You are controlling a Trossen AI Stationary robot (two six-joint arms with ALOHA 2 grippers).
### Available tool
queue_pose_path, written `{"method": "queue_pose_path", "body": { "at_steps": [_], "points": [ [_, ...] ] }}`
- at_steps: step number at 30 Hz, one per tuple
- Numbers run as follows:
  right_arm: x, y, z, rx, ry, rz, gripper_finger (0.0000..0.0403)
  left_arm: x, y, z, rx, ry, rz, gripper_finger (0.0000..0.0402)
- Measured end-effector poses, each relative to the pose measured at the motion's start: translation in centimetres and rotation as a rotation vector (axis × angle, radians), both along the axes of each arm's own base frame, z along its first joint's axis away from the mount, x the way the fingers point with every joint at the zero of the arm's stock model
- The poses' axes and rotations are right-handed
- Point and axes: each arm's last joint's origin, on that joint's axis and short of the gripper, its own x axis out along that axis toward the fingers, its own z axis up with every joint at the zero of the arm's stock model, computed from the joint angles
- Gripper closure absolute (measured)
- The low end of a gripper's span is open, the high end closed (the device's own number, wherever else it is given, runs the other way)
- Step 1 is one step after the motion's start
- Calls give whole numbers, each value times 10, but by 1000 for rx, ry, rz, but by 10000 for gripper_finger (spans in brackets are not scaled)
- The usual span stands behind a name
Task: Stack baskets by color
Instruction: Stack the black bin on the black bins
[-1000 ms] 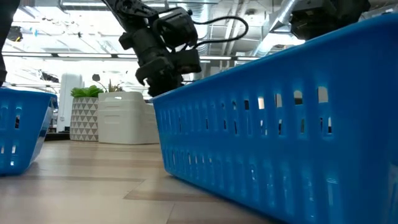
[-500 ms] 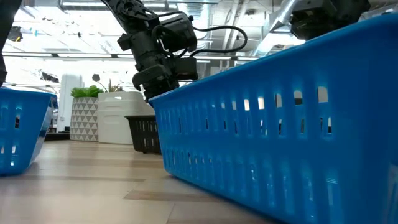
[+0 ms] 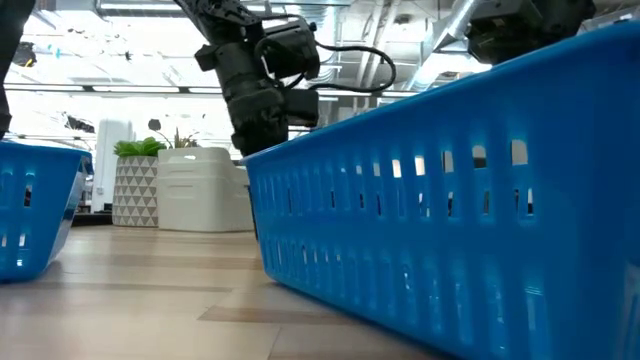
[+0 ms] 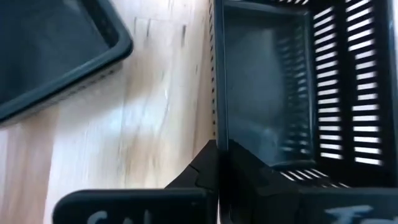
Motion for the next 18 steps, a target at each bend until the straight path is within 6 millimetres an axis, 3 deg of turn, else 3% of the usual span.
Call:
{"method": "queue_pose_path", "body": {
  "at_steps": [5, 11, 18],
  "points": [
    [-3, -1, 3, 16, -15, -31, 138, 7, 0, 26, -73, 24, 61, 401],
    [-15, -3, 14, 41, -65, -67, 138, 14, 5, 75, -79, -1, 163, 401],
    [-40, -8, 34, 0, -170, -123, 138, 23, 48, 95, 4, -169, 485, 401]
  ]
}}
